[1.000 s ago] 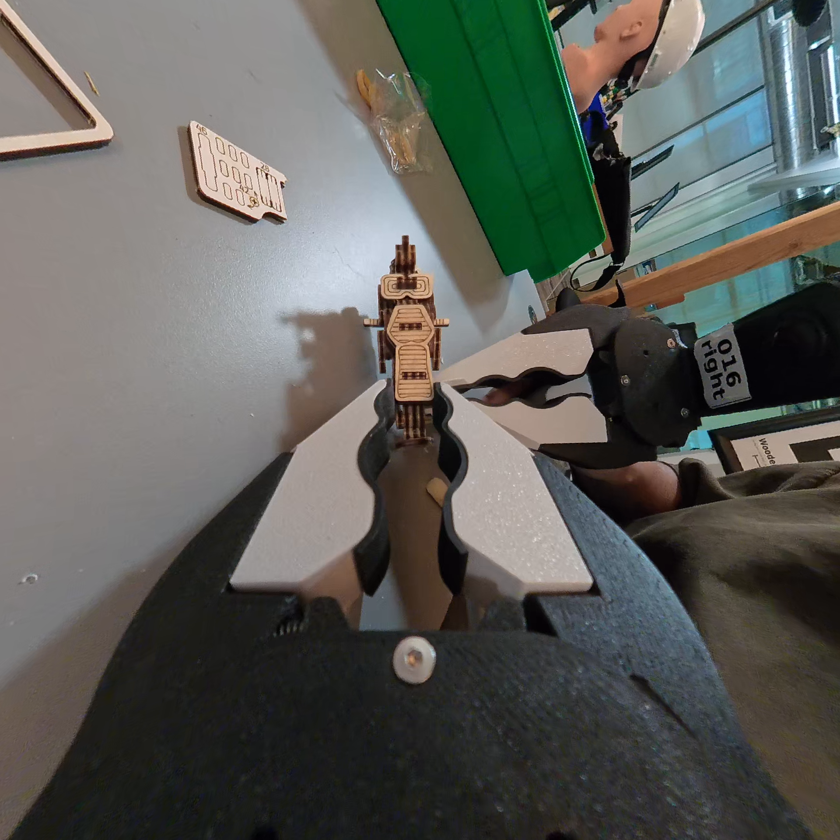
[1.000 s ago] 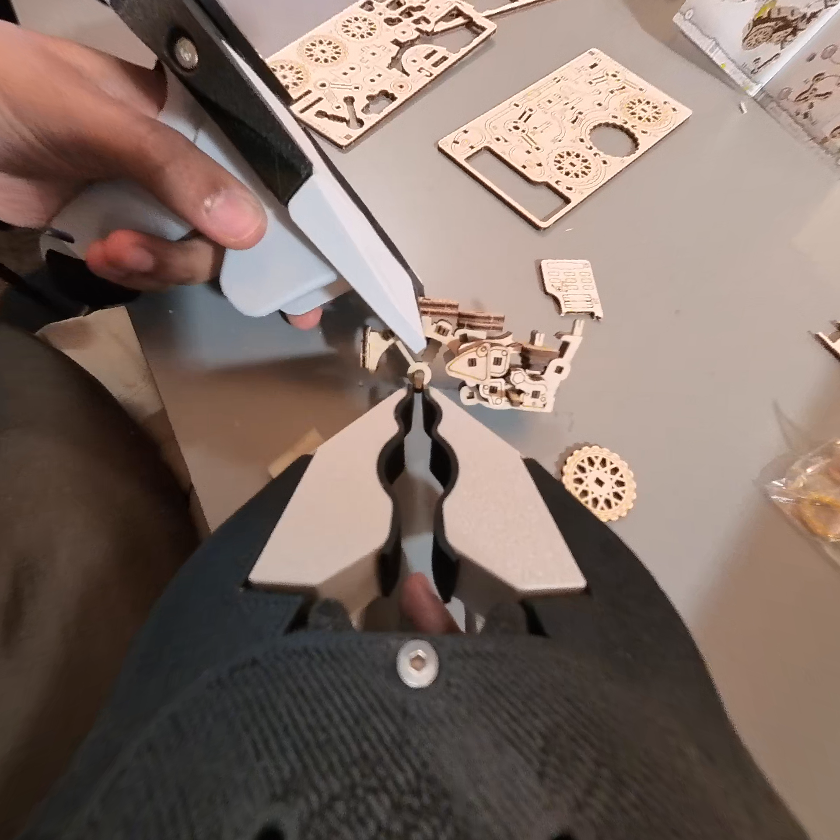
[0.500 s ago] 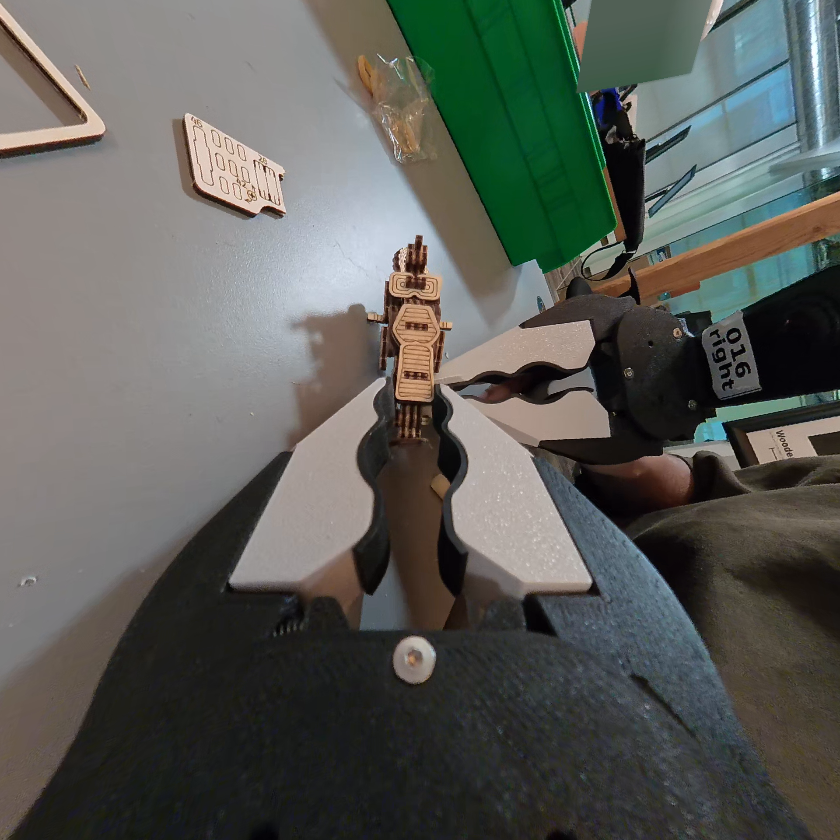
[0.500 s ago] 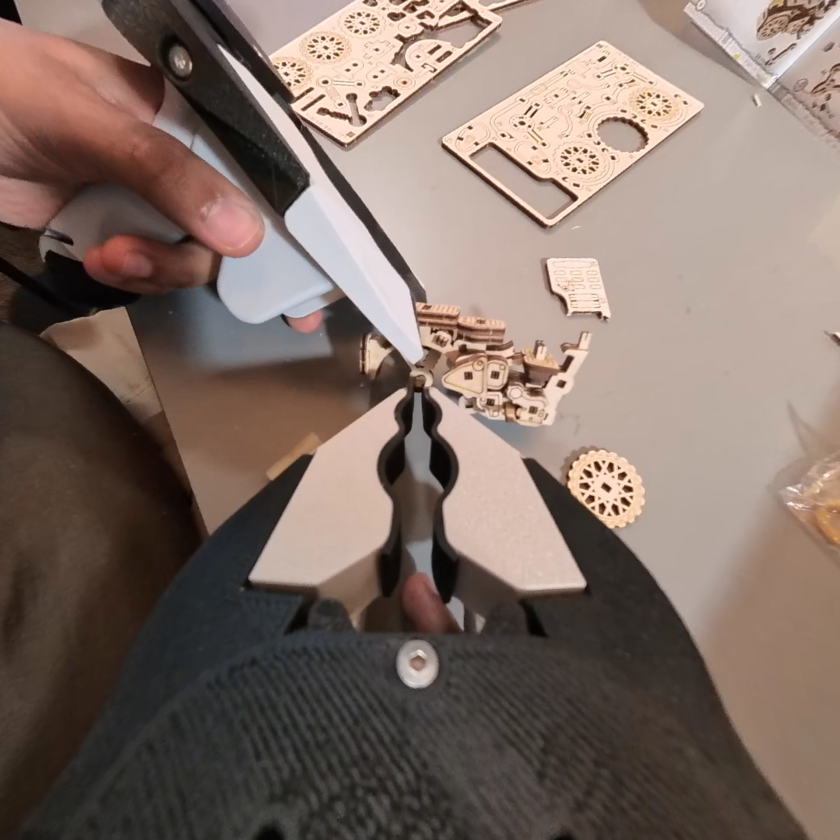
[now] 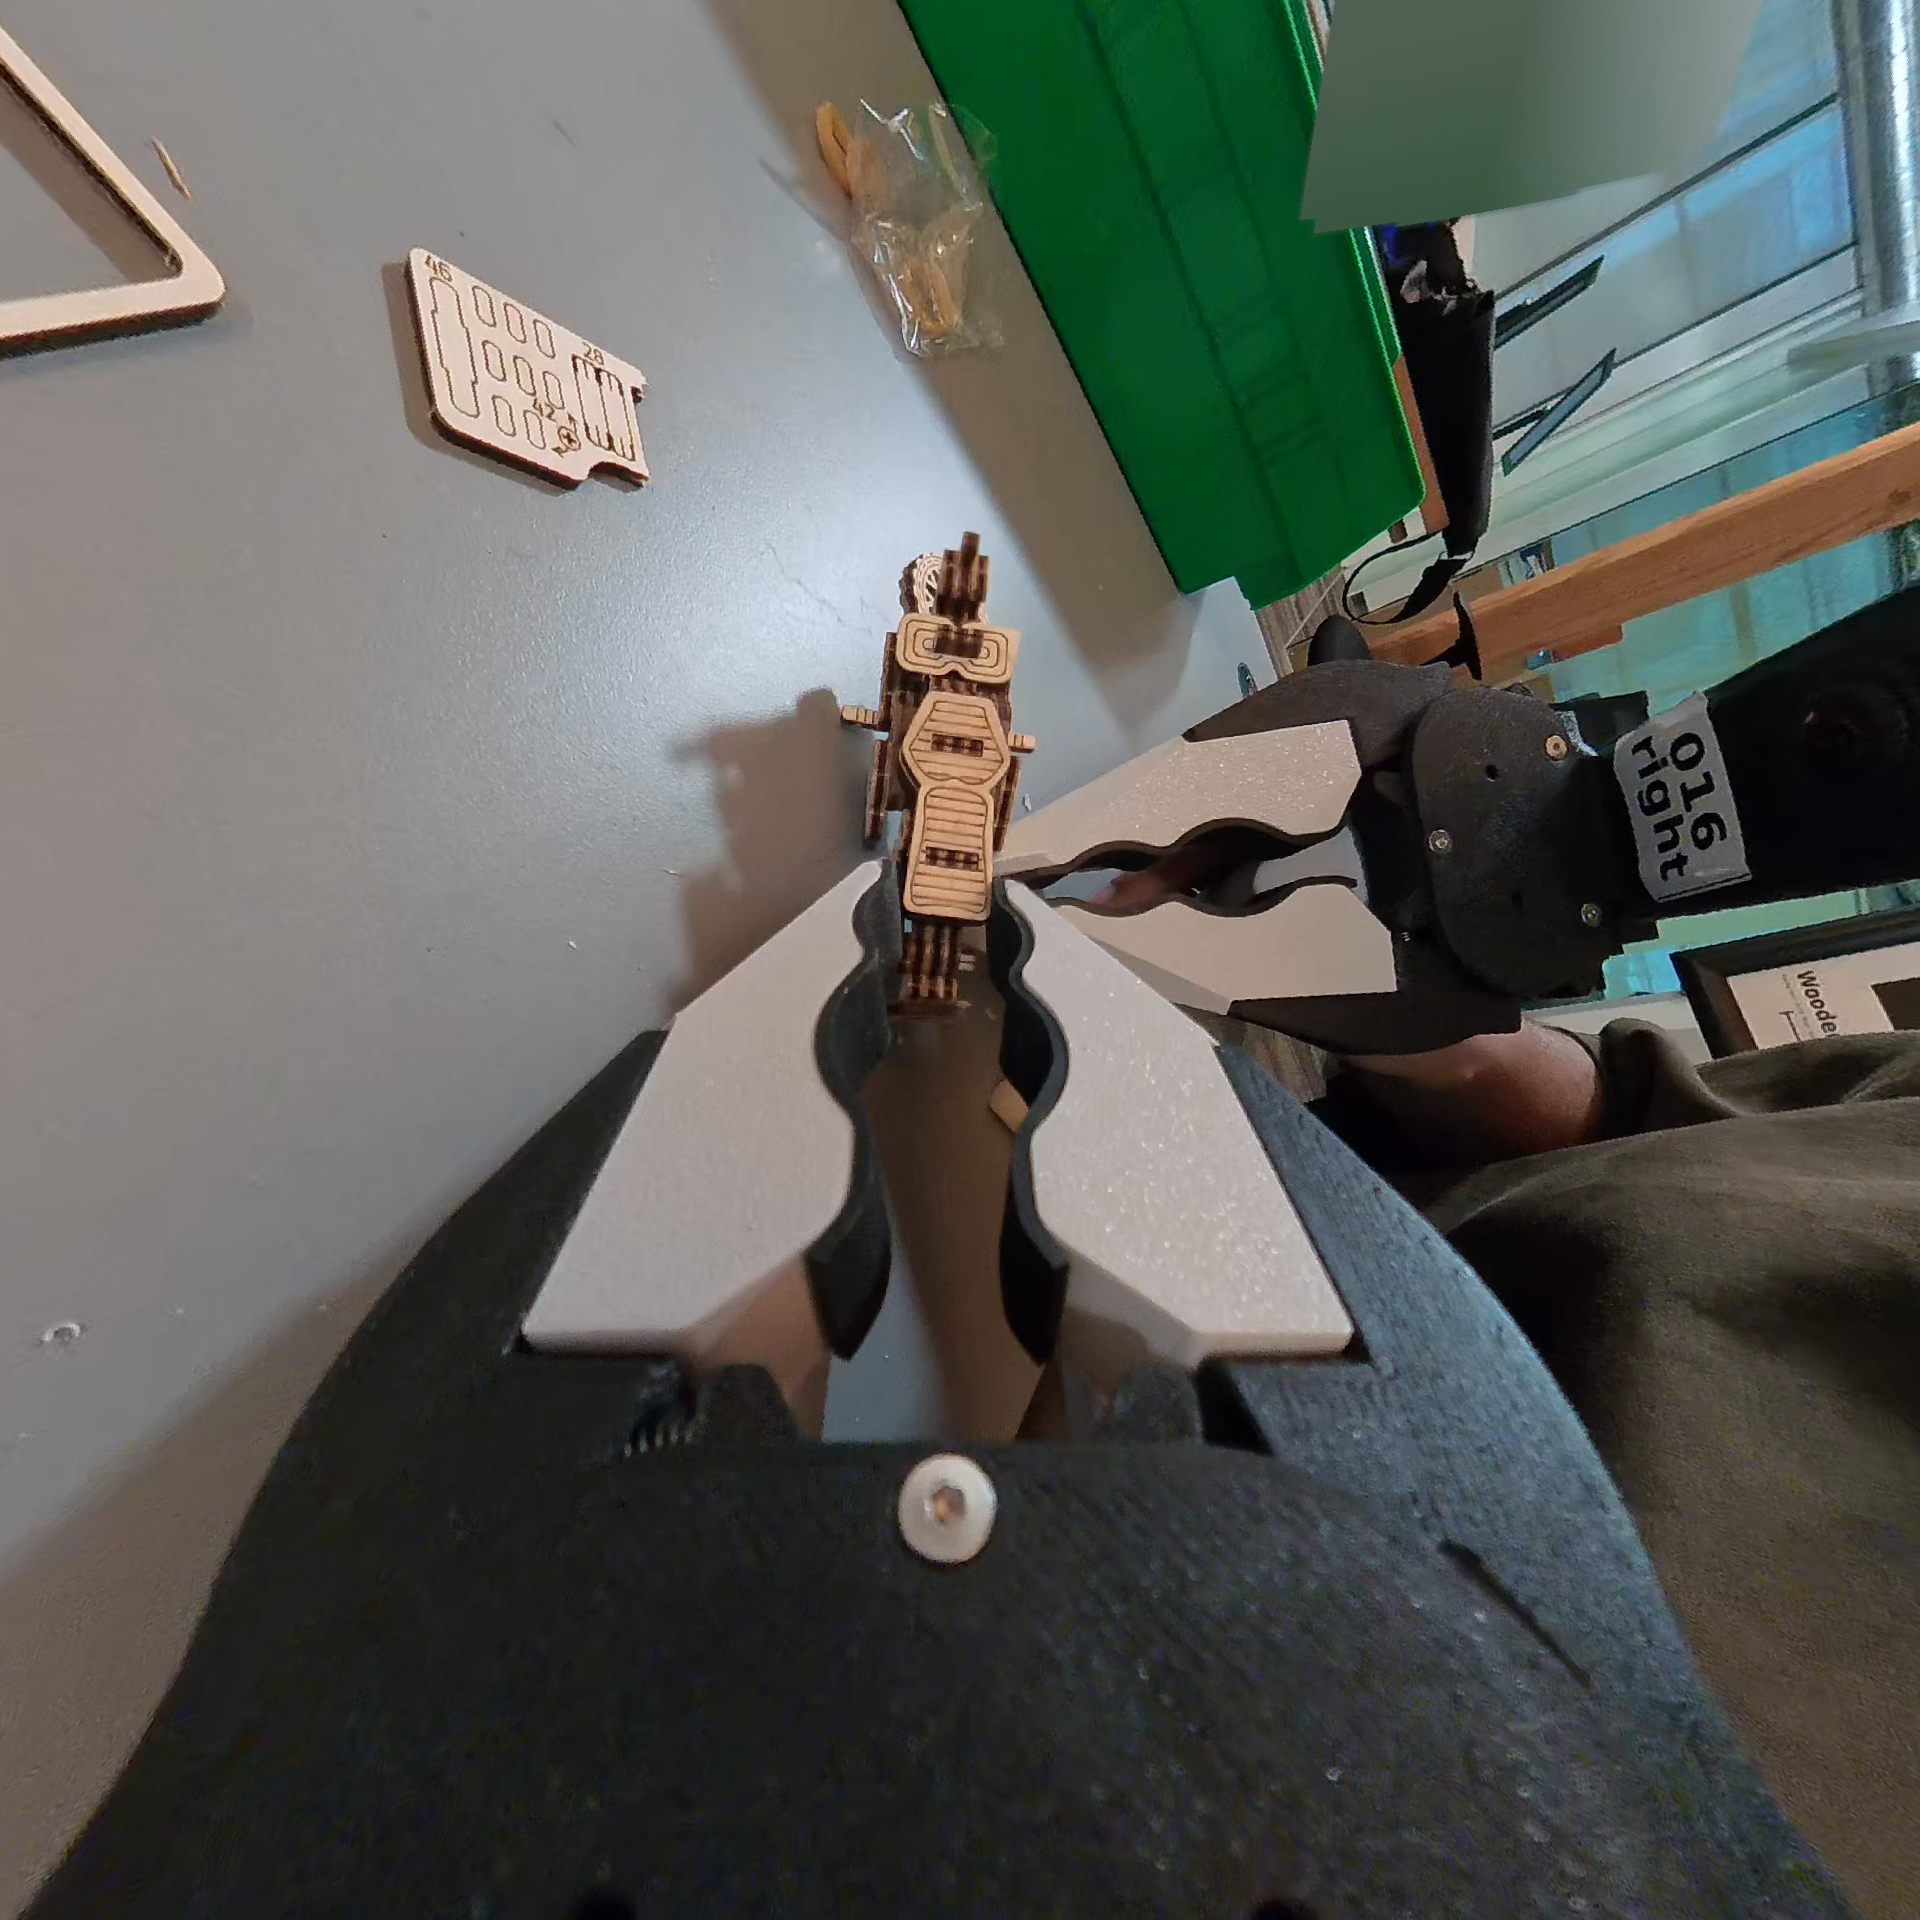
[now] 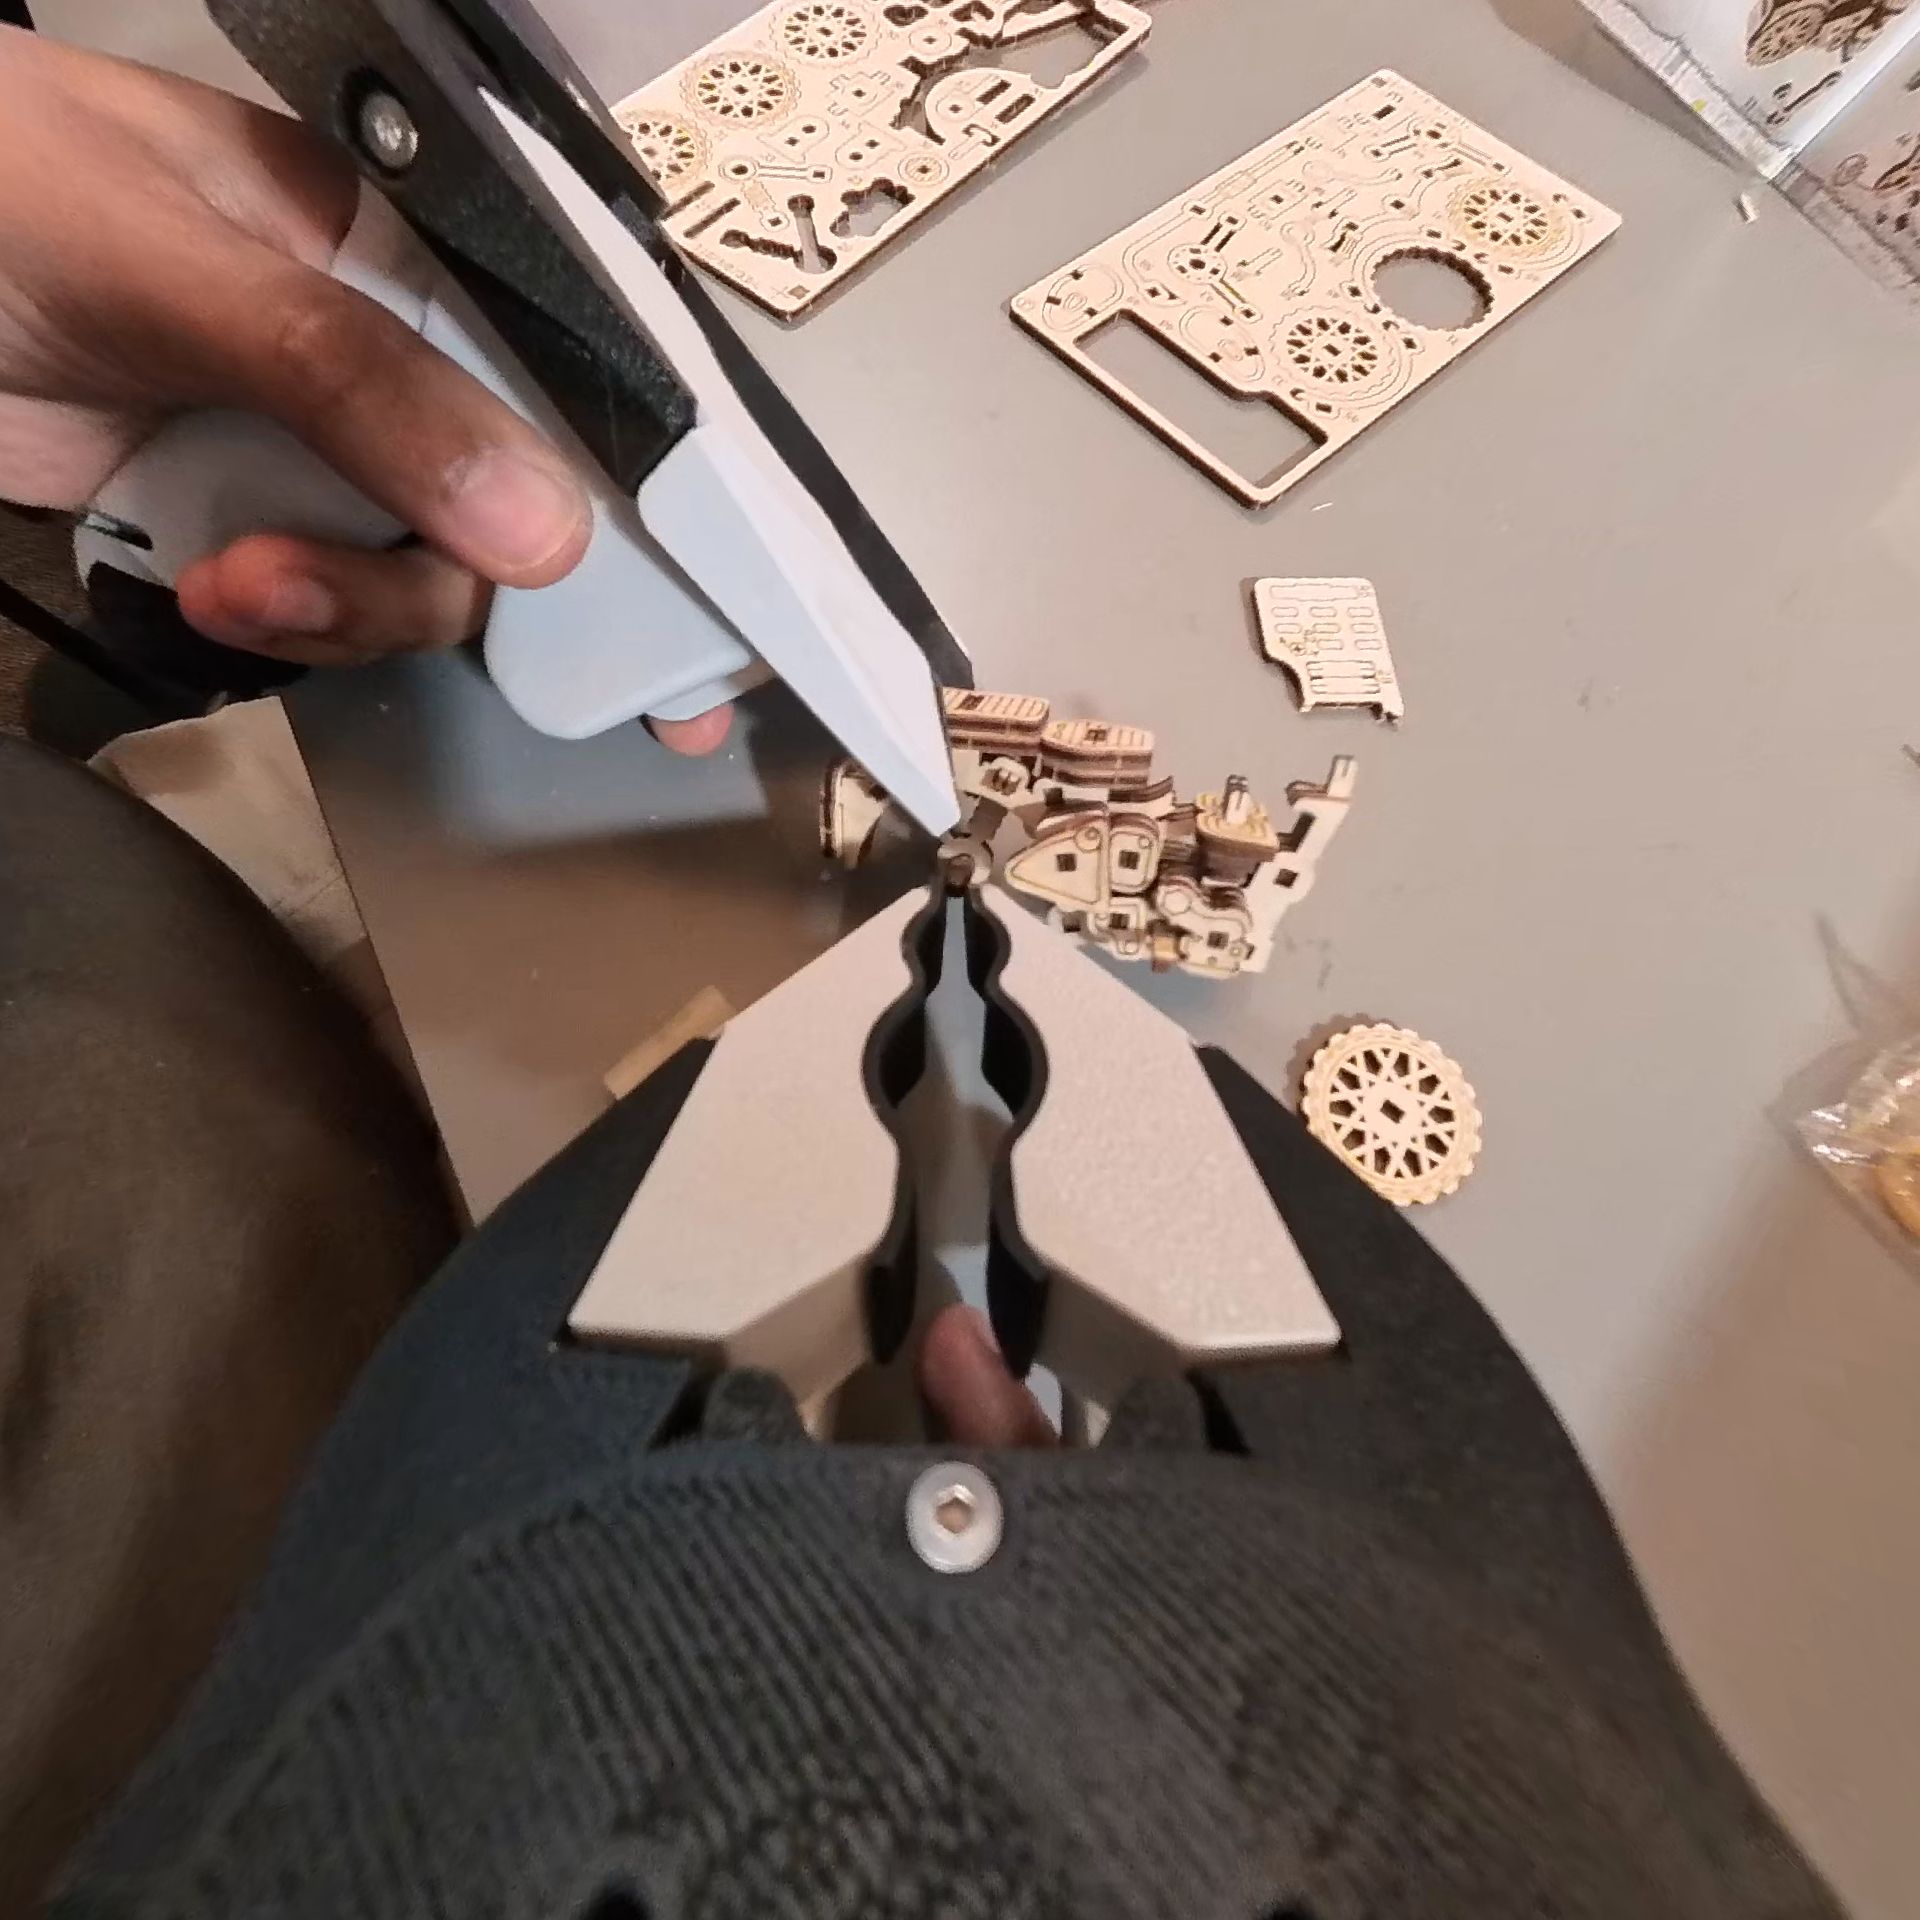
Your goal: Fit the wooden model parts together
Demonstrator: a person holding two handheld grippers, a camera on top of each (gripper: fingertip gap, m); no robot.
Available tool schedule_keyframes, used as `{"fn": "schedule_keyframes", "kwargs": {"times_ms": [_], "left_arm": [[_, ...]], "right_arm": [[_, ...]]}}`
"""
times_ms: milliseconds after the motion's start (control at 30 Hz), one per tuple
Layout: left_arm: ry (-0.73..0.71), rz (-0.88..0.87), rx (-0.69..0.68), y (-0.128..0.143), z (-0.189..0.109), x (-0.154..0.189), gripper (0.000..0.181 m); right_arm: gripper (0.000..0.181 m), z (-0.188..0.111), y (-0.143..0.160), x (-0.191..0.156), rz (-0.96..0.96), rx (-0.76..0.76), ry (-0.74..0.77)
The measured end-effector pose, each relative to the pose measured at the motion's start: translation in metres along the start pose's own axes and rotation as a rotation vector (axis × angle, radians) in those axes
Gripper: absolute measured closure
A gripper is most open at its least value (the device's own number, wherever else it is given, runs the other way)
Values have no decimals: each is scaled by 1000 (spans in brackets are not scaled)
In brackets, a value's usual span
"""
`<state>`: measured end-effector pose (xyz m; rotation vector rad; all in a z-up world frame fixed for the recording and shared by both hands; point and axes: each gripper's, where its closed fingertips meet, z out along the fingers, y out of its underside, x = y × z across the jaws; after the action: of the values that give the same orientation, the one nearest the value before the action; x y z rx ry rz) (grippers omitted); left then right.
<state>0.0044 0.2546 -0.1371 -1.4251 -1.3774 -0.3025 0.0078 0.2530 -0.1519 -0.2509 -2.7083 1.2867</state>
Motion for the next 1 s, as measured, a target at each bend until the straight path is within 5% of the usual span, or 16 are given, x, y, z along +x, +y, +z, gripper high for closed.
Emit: {"fn": "schedule_keyframes", "kwargs": {"times_ms": [1000], "left_arm": [[3, 4, 0, 0, 0, 0, 165]], "right_arm": [[179, -2, -1, -2, -3, 8, -4]]}}
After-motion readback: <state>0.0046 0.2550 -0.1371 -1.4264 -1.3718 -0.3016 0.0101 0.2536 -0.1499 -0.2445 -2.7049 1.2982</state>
